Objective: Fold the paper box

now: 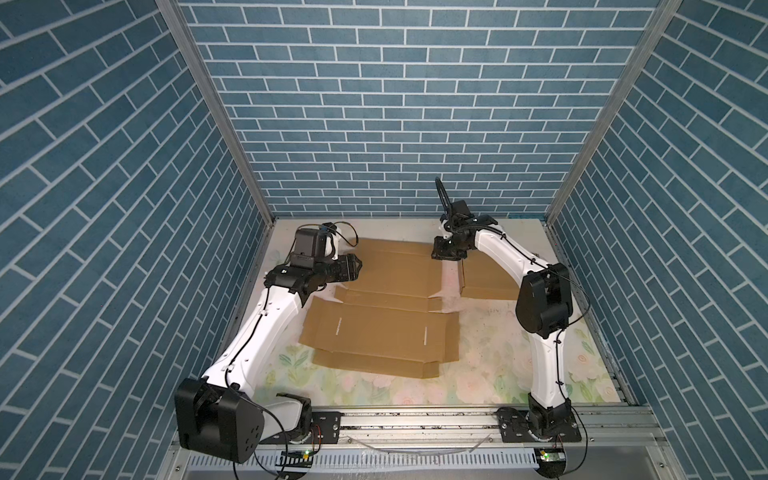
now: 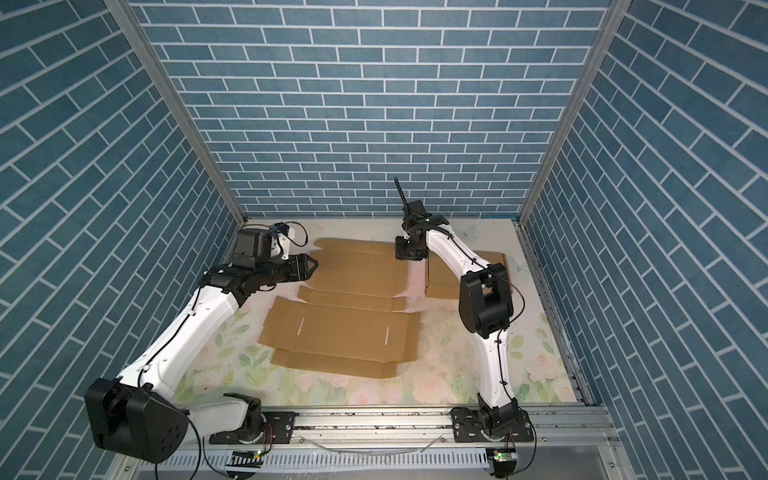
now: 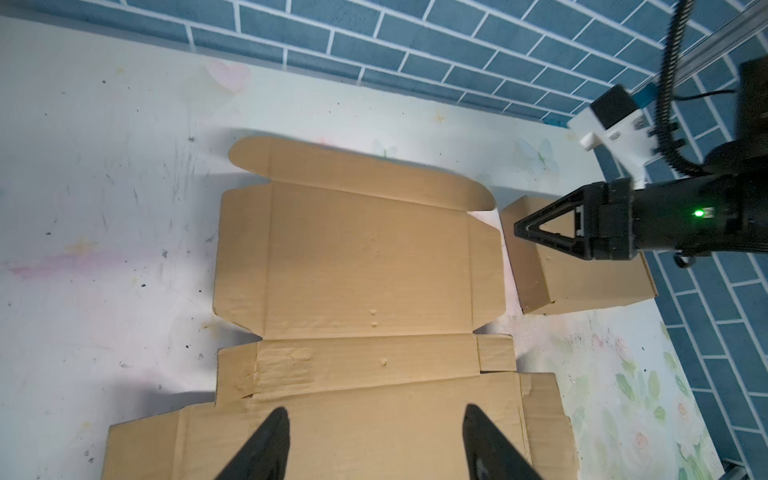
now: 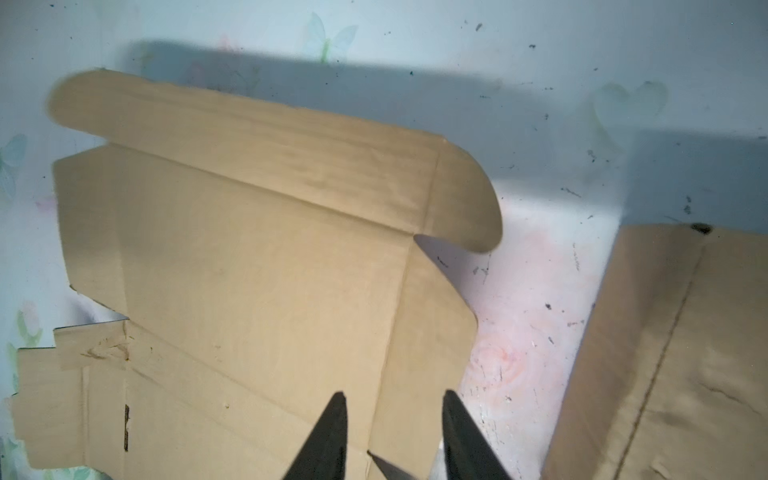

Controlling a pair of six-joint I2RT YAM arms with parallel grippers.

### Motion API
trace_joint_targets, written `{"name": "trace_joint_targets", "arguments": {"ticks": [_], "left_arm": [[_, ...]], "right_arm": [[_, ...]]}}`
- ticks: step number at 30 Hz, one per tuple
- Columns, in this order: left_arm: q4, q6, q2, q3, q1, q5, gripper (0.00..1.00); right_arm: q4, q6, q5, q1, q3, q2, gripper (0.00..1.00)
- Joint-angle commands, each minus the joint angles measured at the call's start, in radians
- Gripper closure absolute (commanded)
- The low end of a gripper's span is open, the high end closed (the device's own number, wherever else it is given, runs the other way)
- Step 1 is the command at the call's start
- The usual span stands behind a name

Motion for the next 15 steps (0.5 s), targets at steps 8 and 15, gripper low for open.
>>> {"name": "trace_joint_targets", "arguments": {"ticks": [8,15], "left_arm": [[0.100,-0.045,0.029,-0.096,-0.078,0.001,0.34],[0.103,-0.034,0.074,-0.052,-0.110,-0.008,0.35]], "right_arm": [[0.069,0.292,0.022,0.048,-0.701,-0.555,0.44],[0.159,0.403,-0.053,0.155,-0.922,-0.624,0.48]]}}
